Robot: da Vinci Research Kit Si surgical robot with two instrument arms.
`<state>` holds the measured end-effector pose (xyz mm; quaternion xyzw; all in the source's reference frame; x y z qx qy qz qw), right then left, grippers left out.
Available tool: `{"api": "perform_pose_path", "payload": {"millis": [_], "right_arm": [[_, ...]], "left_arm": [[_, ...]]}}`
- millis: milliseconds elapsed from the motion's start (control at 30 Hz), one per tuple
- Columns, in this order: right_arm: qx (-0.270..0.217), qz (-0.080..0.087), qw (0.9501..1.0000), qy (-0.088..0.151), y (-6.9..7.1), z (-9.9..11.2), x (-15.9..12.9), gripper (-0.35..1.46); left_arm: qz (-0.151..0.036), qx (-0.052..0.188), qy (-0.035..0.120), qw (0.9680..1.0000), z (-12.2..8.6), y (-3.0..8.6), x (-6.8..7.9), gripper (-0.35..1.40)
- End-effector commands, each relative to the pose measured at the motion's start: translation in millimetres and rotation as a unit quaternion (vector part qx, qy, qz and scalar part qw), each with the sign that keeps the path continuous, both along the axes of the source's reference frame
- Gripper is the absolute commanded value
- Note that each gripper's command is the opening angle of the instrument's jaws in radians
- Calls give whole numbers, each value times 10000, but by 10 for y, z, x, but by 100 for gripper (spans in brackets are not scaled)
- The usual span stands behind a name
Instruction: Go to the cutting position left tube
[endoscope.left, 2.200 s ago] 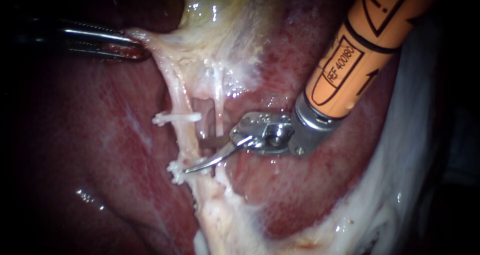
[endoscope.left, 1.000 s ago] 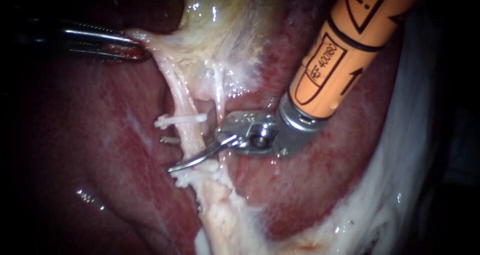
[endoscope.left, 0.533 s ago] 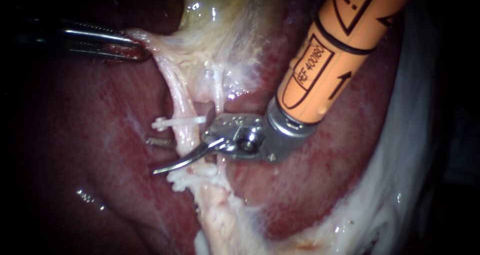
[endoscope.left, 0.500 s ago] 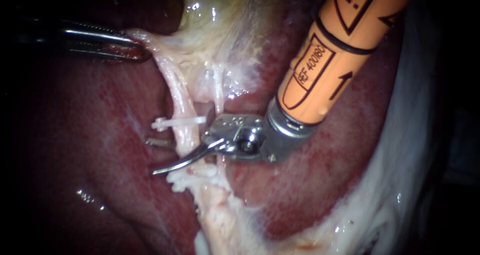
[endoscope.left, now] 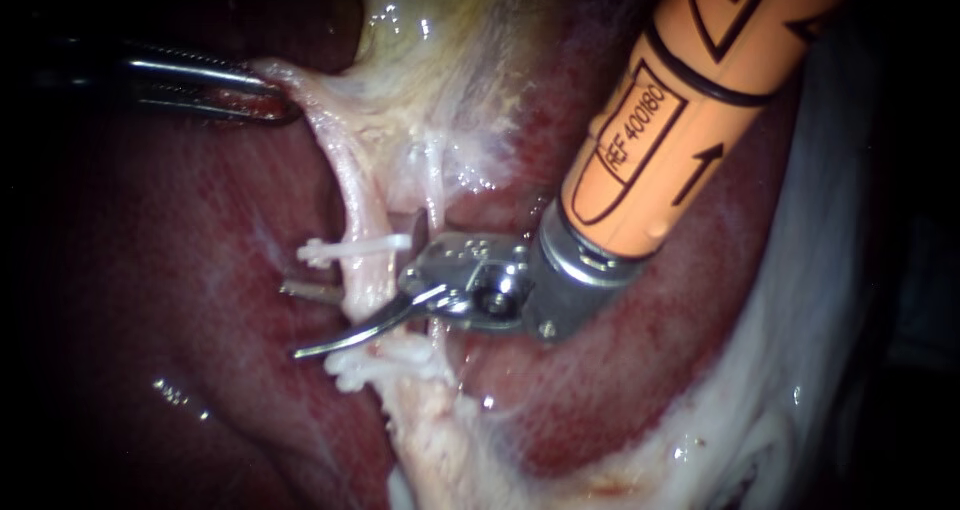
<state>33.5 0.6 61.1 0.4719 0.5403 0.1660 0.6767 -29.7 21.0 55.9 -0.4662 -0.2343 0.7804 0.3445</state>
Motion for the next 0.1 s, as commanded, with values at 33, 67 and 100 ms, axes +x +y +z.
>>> {"api": "perform_pose_path", "payload": {"millis": [33,67,100], "right_arm": [[0,2,10000,-6,0,1,0,126],[0,1,10000,-6,0,1,-1,126],[0,1,10000,-6,0,1,-1,126]], "left_arm": [[0,0,-1,10000,0,0,0,-35],[0,0,-1,10000,0,0,0,-35],[0,0,-1,10000,0,0,0,-35]]}}
